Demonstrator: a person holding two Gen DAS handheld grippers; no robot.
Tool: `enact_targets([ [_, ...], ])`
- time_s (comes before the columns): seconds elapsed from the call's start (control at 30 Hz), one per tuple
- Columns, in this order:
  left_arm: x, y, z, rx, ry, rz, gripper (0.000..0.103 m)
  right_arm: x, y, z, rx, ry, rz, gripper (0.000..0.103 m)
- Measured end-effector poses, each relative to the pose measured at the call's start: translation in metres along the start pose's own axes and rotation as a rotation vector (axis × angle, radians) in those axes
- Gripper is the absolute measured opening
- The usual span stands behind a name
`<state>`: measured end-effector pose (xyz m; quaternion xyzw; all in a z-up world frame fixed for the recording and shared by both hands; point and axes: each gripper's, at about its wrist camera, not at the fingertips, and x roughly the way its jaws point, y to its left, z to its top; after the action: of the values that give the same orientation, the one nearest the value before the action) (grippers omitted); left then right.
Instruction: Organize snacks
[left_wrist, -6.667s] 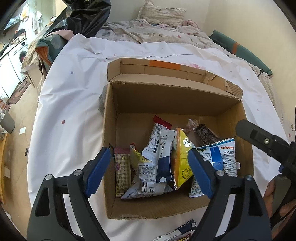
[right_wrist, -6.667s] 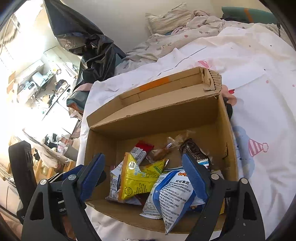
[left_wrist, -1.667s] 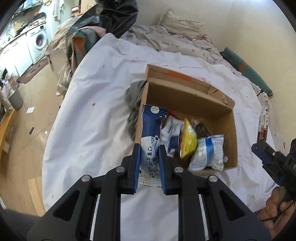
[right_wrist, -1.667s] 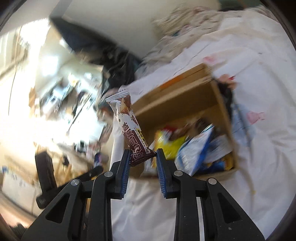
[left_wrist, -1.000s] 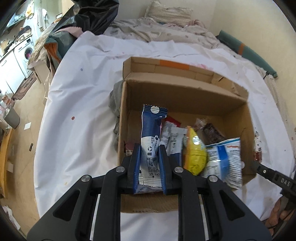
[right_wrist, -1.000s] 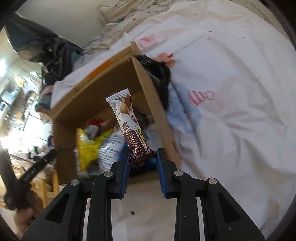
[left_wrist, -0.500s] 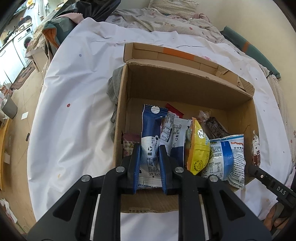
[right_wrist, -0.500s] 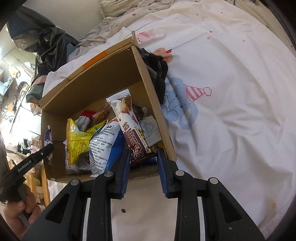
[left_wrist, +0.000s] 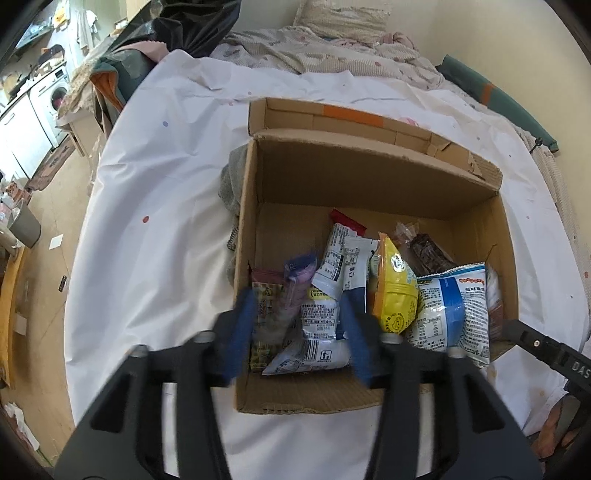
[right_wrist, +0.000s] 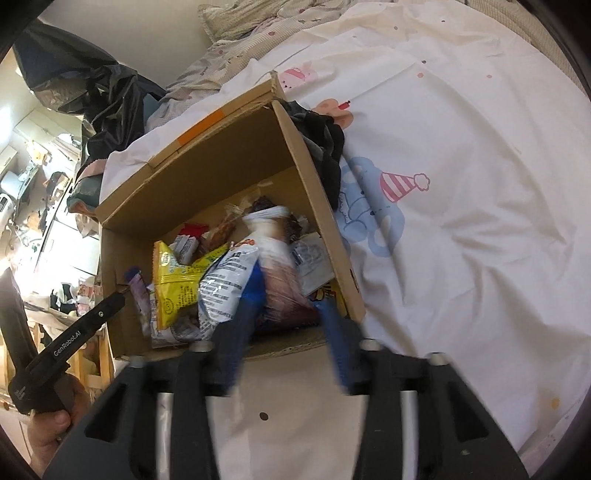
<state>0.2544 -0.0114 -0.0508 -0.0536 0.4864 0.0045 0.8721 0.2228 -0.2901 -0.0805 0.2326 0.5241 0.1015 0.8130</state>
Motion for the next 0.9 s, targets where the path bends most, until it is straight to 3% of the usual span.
enact_targets([
  [0.2, -0.014, -0.002, -0.004, 0.015, -0.042, -0.009, 0.081, -0.007, 0.010, -0.002, -0.040, -0.030, -0.014, 0.069],
  [0.43, -0.039, 0.003, -0.007, 0.018, -0.128, -0.023, 0.082, -0.034, 0.026, -0.004, -0.109, -0.141, -0.006, 0.086],
  [0.73, -0.092, 0.001, -0.027, 0.063, -0.273, 0.000, 0.082, -0.071, 0.057, -0.027, -0.243, -0.252, -0.010, 0.095],
  [0.9, -0.112, 0.002, -0.051, 0.089, -0.276, -0.005, 0.082, -0.095, 0.063, -0.049, -0.300, -0.307, 0.000, 0.100],
])
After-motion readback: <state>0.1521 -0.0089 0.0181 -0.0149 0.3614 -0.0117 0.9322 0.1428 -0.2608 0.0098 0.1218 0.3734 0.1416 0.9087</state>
